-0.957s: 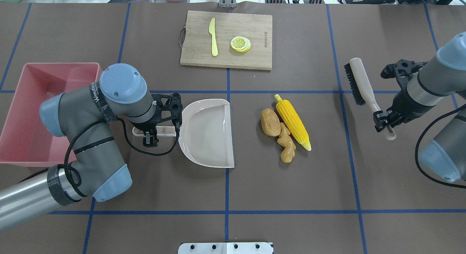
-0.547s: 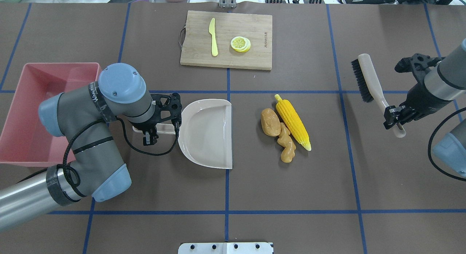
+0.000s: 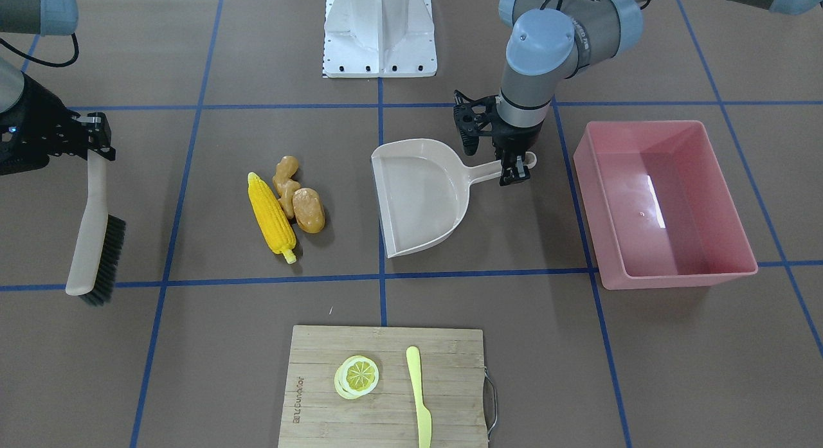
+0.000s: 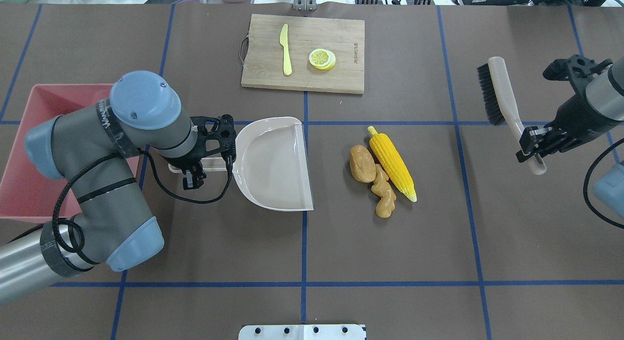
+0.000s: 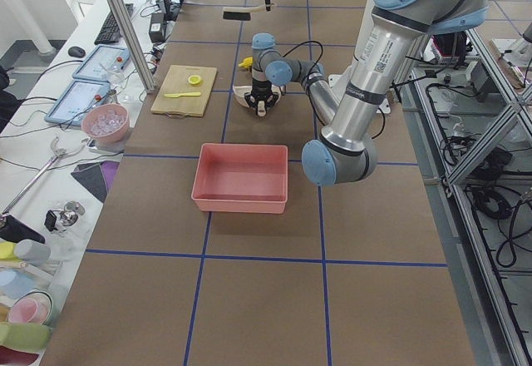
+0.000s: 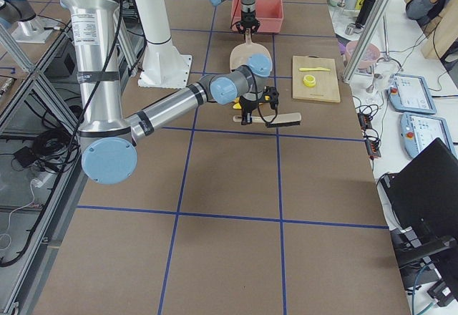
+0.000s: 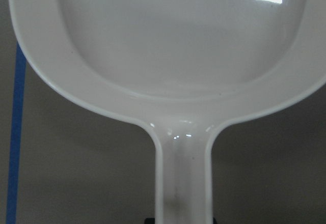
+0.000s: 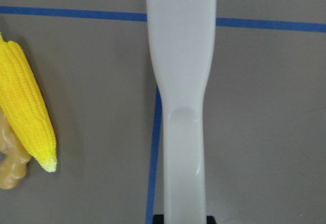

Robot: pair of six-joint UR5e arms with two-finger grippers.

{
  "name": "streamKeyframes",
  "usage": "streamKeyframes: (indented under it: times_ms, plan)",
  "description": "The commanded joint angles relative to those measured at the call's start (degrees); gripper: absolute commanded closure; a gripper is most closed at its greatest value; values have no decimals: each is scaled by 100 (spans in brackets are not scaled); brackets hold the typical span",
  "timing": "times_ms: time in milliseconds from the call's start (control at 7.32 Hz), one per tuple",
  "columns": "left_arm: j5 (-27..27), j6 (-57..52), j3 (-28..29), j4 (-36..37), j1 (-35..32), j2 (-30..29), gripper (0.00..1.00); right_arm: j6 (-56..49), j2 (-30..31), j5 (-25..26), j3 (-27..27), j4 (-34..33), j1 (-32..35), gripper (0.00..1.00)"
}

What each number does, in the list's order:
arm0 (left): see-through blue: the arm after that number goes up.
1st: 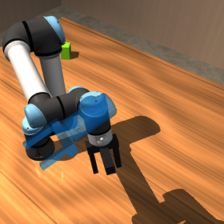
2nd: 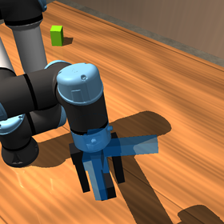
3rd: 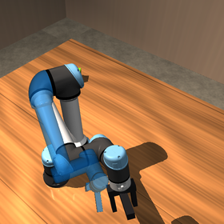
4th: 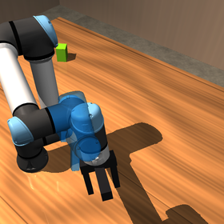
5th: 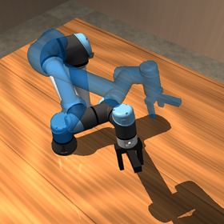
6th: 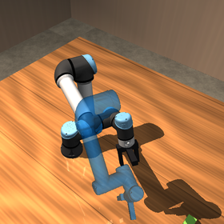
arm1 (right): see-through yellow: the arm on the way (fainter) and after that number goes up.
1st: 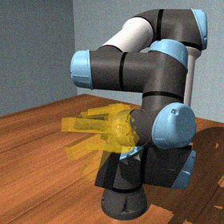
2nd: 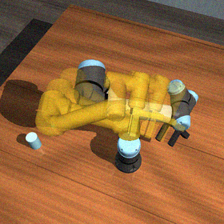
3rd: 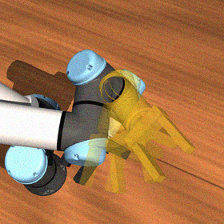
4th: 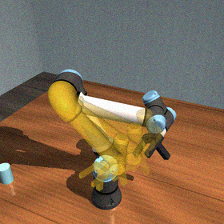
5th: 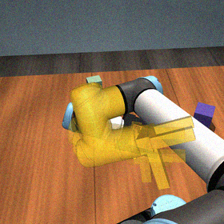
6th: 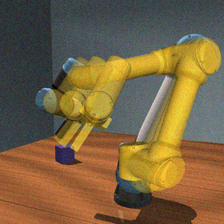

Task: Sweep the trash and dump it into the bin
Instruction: 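Slide the dustpan toward the food with the left gripper while the right raises the brush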

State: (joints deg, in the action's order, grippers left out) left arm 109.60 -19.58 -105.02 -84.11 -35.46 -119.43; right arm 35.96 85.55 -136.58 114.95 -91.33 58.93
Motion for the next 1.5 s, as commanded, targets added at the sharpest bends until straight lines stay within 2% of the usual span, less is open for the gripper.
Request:
streamKeyframes:
  times_ms: [0, 273, 410, 547, 683, 820, 1093, 1366]
  plan:
    - [-8, -2, 417, 297, 21, -569, 100, 148, -266, -158, 125, 184, -4, 100]
    - [-35, -2, 929, 290, 239, -958, 100, 148, -171, -752, 46, 203, 4, 100]
    - [-26, -10, 1009, 282, 276, -1012, 100, 140, -170, -1000, 54, 299, -4, 100]
    - [-17, -2, 1018, 281, 276, -1038, 100, 157, -57, -1385, 28, 622, 4, 100]
    - [-17, -2, 1062, 273, 293, -1082, 100, 166, 135, -1502, -33, 930, -4, 100]
    - [-9, -2, 1089, 281, 294, -1126, 100, 201, 555, -1521, -95, 1690, 4, 100]
    - [-8, -2, 1124, 281, 294, -1170, 100, 1582, 726, -1468, -505, 3402, -22, 100]
    - [-8, -2, 1159, 273, 294, -1179, 100, 3189, 674, -1416, -1541, 5930, -231, 100]
